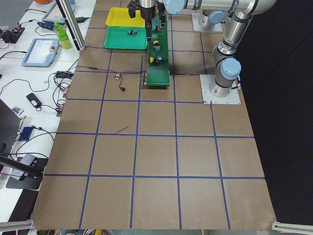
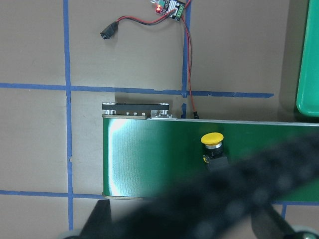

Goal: Sort buttons by color to trays
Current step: 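Grasp the second green-capped button on the belt with the right gripper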

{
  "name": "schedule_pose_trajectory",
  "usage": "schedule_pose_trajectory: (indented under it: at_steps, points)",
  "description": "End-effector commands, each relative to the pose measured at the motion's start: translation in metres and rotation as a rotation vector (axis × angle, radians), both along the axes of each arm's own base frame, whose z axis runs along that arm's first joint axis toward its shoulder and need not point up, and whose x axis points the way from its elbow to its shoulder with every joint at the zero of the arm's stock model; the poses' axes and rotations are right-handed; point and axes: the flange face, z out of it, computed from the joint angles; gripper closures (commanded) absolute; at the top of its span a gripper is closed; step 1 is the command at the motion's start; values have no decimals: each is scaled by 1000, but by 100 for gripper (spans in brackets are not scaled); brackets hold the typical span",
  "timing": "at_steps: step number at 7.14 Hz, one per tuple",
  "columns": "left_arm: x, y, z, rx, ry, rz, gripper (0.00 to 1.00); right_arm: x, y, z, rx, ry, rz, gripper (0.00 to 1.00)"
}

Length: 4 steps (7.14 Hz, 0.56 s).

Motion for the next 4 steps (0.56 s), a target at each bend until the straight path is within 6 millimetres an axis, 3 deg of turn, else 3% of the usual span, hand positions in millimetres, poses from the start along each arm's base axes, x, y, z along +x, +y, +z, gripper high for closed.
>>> schedule_pose_trajectory:
  at_steps: [1, 2, 3, 4]
  points:
    - [-1, 0, -1, 8, 7, 2, 0, 0, -3, -14, 31, 5, 2, 8]
    - [0, 0, 3, -3, 11, 9, 0, -1, -4, -13, 29, 11, 2, 29]
    - [1, -1, 4, -7, 9, 20, 0, -1, -4, -13, 28, 17, 9, 61]
    - [0, -1, 5, -12, 8, 23, 0, -2, -5, -12, 28, 17, 10, 86]
